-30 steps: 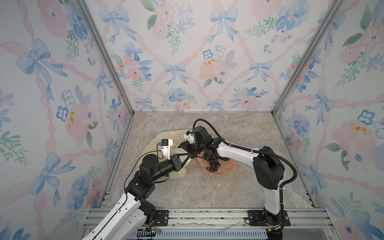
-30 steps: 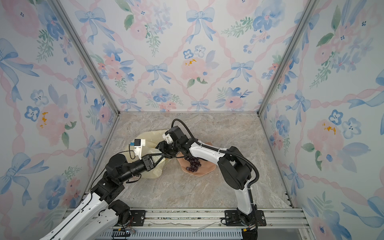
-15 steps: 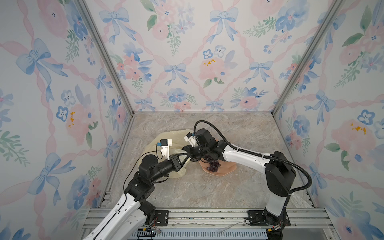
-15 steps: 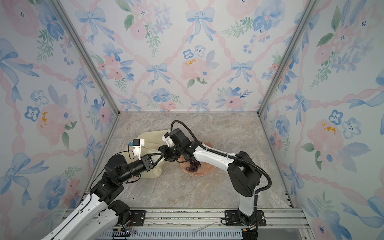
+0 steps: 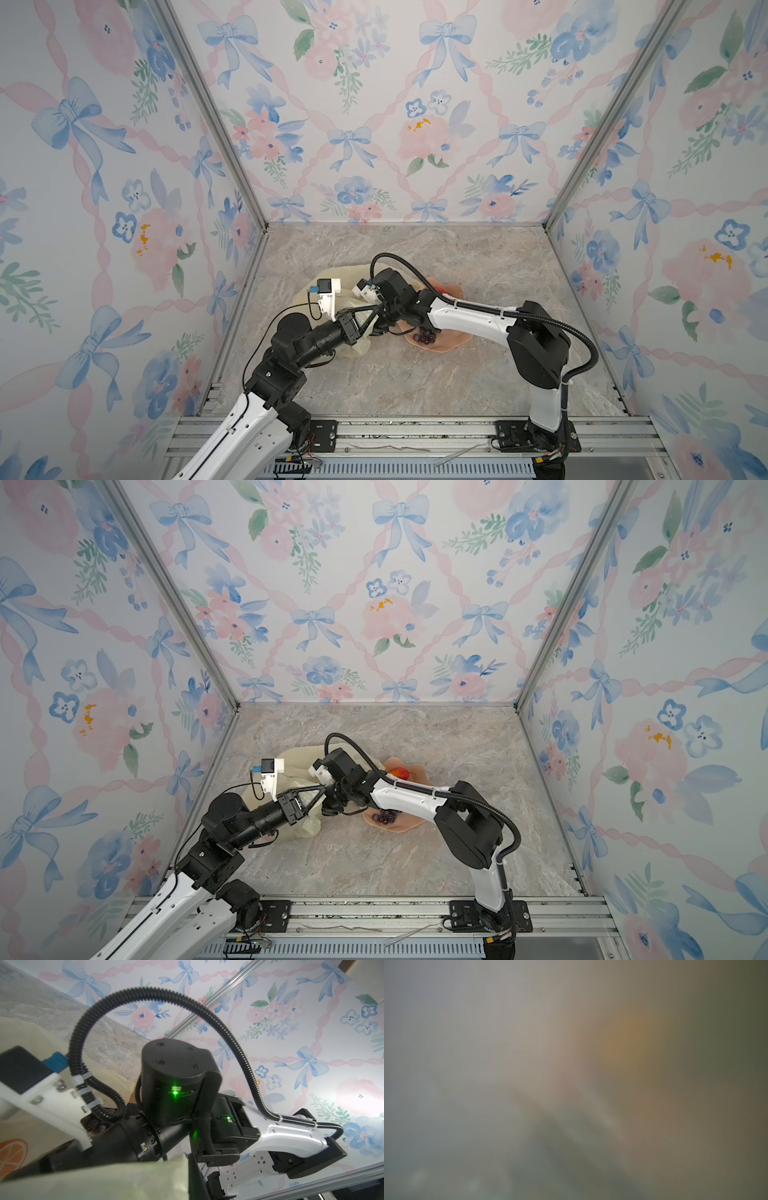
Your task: Place the fruits into the plastic bag
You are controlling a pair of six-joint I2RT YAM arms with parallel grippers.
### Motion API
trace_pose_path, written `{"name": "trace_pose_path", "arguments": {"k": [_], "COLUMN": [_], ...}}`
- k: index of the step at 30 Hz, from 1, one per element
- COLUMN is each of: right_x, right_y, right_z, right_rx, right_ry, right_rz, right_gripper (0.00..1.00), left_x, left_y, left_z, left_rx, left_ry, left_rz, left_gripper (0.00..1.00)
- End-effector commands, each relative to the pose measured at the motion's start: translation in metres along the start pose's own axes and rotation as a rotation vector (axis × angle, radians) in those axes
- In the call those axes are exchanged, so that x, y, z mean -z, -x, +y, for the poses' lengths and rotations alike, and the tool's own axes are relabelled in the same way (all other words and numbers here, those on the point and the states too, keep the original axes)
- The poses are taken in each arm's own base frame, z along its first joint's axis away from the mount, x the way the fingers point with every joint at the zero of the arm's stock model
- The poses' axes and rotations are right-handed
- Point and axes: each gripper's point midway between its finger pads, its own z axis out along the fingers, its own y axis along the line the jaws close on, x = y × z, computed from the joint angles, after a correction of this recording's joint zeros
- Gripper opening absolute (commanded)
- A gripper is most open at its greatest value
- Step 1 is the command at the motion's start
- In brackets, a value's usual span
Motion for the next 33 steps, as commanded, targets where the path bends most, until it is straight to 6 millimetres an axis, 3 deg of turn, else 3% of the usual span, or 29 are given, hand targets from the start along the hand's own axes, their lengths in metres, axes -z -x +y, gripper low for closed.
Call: {"name": "trace_pose_path", "arguments": {"k": [1,9,16,28,31,33], "right_x": [-0.01,-0.033,-0.031,-0.003,0.009,0.029], "right_y": [0.013,0.034,0.039,0.044,0.05,0.065], "right_z": [0.023,0.03,0.033,0.02,0.006,-0.011], "right_rx": [-0.017,-0.11,-0.12,-0.113,-0.098,-0.059], "right_ry": [0.091,0.201,0.234,0.202,0.127,0.012], "right_rz": [0.016,0.026,0.014,-0.04,-0.07,-0.133], "right_gripper": [0.53,0.63,0.73,0.75,0.75,0.76], "left_x": [0.003,0.005,0.006,0.006,0.007,0.009], "left_y": [0.001,-0.001,0.001,0.001,0.001,0.001], "left_z": [-0.011,-0.011,-0.008,-0.004,-0.005,-0.006], "left_rx": [-0.026,-0.031,-0.034,-0.028,-0.029,-0.031], "left_ry": [-0.059,-0.066,-0.046,-0.033,-0.031,-0.029], "left_rz": [-0.009,-0.01,-0.017,-0.022,-0.022,-0.023], "left_gripper": [0.0,0.0,0.0,0.0,0.0,0.0]}}
